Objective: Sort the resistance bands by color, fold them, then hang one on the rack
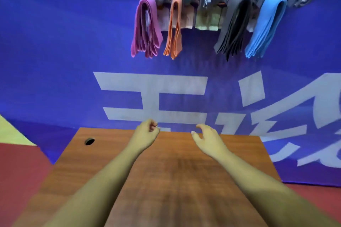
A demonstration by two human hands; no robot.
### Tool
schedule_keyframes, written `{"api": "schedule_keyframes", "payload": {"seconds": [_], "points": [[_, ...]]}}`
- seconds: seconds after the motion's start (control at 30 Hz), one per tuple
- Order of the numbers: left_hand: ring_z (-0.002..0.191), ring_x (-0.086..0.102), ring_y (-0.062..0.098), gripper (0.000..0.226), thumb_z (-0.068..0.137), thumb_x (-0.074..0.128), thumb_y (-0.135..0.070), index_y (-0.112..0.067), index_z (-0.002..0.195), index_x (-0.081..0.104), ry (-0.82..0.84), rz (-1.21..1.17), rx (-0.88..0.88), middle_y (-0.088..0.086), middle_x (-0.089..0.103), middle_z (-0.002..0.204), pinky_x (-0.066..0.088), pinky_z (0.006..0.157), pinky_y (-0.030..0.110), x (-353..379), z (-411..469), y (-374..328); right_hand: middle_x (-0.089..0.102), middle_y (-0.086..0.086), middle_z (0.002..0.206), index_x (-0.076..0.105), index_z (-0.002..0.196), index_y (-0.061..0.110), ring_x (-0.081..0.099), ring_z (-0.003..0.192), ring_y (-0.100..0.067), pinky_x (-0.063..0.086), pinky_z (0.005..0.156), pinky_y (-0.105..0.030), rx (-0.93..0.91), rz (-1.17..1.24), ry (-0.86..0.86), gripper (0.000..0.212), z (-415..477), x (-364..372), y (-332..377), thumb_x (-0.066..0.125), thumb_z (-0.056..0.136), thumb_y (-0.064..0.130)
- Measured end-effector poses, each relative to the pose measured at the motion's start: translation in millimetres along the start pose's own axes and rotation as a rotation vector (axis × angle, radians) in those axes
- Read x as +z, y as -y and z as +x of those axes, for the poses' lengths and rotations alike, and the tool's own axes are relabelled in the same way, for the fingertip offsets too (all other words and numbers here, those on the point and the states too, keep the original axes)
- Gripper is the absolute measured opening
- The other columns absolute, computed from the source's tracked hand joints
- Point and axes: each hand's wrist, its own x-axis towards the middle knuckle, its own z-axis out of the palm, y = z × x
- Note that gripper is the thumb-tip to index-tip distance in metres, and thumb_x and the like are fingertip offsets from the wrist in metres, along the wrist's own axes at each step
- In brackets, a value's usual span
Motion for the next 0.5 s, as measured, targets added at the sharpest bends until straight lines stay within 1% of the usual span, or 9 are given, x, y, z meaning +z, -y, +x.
{"api": "schedule_keyframes", "payload": {"seconds": [0.07, 0.17, 0.23, 0.37, 0.43, 0.5], "points": [[0.073, 0.055, 0.015, 0.010, 0.091, 0.061, -0.018, -0.009, 0.095, 0.060, 0.065, 0.045, -0.009, -0.001, 0.058, 0.079, 0.036, 0.058, 0.010, 33, -17, 11, 0.058, -0.015, 0.136, 0.054, 0.133, 0.004, 0.051, 0.129, -0.028, 0.036, 0.109, -0.032, 0.033, -0.028, 0.044, 0.049, -15, 12, -32, 0.056, 0.095, 0.034], [0.079, 0.058, 0.018, 0.013, 0.090, 0.063, -0.018, -0.007, 0.095, 0.061, 0.156, 0.090, -0.035, 0.002, 0.061, 0.085, 0.040, 0.069, 0.022, 80, -37, 24, 0.059, -0.015, 0.134, 0.055, 0.132, 0.006, 0.052, 0.128, -0.029, 0.039, 0.108, -0.037, 0.095, -0.054, 0.095, 0.048, -40, 23, -78, 0.057, 0.094, 0.035], [0.081, 0.059, 0.020, 0.013, 0.089, 0.062, -0.018, -0.006, 0.094, 0.062, 0.217, 0.099, -0.050, 0.004, 0.062, 0.087, 0.041, 0.072, 0.023, 111, -51, 32, 0.060, -0.015, 0.132, 0.056, 0.130, 0.006, 0.054, 0.126, -0.029, 0.040, 0.107, -0.037, 0.137, -0.061, 0.132, 0.048, -58, 29, -109, 0.057, 0.093, 0.036], [0.083, 0.058, 0.020, 0.006, 0.090, 0.060, -0.017, -0.012, 0.091, 0.059, 0.385, 0.152, -0.072, 0.008, 0.064, 0.094, 0.036, 0.070, 0.022, 171, -80, 42, 0.061, -0.017, 0.130, 0.057, 0.129, 0.006, 0.056, 0.124, -0.029, 0.043, 0.104, -0.035, 0.237, -0.063, 0.226, 0.054, -97, 37, -167, 0.053, 0.090, 0.043], [0.088, 0.063, 0.026, 0.003, 0.089, 0.059, -0.016, -0.014, 0.091, 0.059, 0.462, 0.171, -0.078, 0.012, 0.067, 0.097, 0.037, 0.070, 0.024, 200, -94, 48, 0.065, -0.018, 0.123, 0.060, 0.126, 0.006, 0.059, 0.119, -0.030, 0.045, 0.099, -0.034, 0.268, -0.070, 0.271, 0.046, -120, 39, -190, 0.056, 0.091, 0.037], [0.093, 0.066, 0.030, 0.009, 0.089, 0.059, -0.015, -0.010, 0.096, 0.063, 0.520, 0.173, -0.091, 0.014, 0.070, 0.097, 0.040, 0.071, 0.026, 227, -109, 52, 0.069, -0.015, 0.116, 0.063, 0.122, 0.012, 0.062, 0.114, -0.029, 0.047, 0.094, -0.034, 0.281, -0.089, 0.334, 0.039, -143, 43, -210, 0.056, 0.091, 0.036]]}}
